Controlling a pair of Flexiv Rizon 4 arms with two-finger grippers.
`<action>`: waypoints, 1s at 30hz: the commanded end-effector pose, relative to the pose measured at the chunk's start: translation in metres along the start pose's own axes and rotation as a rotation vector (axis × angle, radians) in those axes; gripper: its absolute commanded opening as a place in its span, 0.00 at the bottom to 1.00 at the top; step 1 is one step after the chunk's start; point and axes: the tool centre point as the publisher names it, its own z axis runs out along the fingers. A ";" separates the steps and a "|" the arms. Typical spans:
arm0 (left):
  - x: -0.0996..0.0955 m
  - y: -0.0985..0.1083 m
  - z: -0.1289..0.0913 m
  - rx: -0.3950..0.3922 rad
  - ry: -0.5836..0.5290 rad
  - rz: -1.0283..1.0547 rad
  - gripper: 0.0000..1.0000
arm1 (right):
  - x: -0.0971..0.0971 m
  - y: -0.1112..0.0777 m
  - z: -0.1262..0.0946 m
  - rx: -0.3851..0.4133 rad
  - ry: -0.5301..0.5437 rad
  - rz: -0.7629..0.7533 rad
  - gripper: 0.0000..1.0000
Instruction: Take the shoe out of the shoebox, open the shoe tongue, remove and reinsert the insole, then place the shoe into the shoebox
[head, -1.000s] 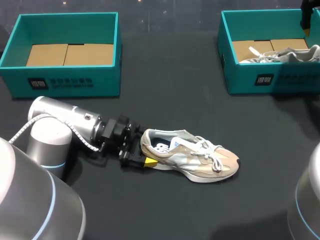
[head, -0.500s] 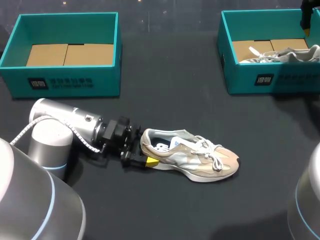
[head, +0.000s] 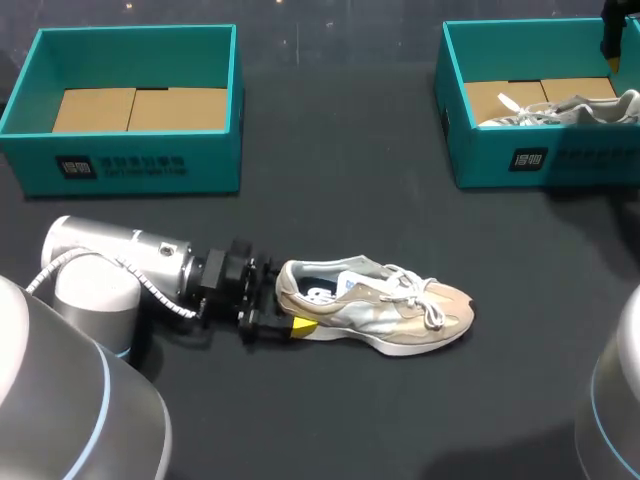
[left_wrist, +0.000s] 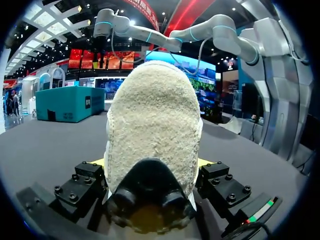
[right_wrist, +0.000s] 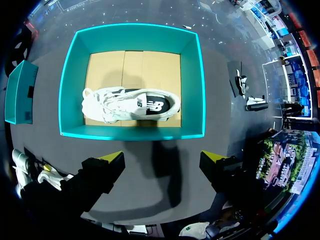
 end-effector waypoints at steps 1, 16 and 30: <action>0.008 0.001 -0.003 -0.001 -0.035 -0.003 0.00 | 0.000 -0.001 0.000 -0.001 0.000 0.000 1.00; 0.005 0.004 -0.006 -0.007 -0.022 0.000 0.00 | 0.000 -0.001 0.000 -0.001 0.000 0.000 1.00; 0.005 0.004 -0.006 -0.007 -0.022 0.000 0.00 | 0.000 -0.001 0.000 -0.001 0.000 0.000 1.00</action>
